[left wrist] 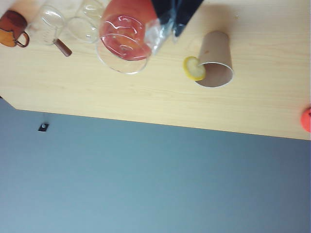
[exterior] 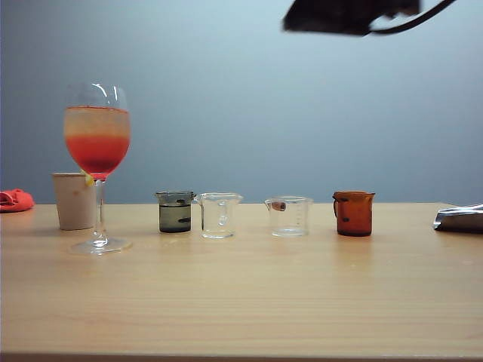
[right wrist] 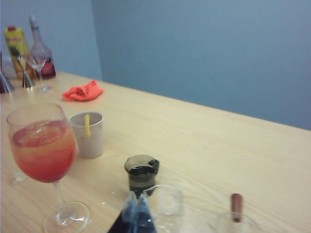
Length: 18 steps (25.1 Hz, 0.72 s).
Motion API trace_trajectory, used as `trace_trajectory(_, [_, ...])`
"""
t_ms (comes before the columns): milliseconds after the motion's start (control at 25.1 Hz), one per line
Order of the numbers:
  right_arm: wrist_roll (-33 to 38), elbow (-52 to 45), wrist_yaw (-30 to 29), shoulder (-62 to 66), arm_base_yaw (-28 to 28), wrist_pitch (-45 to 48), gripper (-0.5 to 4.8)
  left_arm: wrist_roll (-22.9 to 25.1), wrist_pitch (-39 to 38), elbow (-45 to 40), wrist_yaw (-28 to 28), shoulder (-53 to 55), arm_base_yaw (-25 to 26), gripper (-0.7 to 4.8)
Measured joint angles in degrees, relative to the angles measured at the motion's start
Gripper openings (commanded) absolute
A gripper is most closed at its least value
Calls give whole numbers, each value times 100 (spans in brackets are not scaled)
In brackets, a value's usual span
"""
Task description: Pick up the first measuring cup from the left, pour the coconut rum inside into the goblet, and finally put the measuring cup back in its original place.
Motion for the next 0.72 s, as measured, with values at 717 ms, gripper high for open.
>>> trace_trajectory(717, [632, 2105, 61, 4017, 74, 1027, -3, -94, 2, 0, 74, 20, 0, -5])
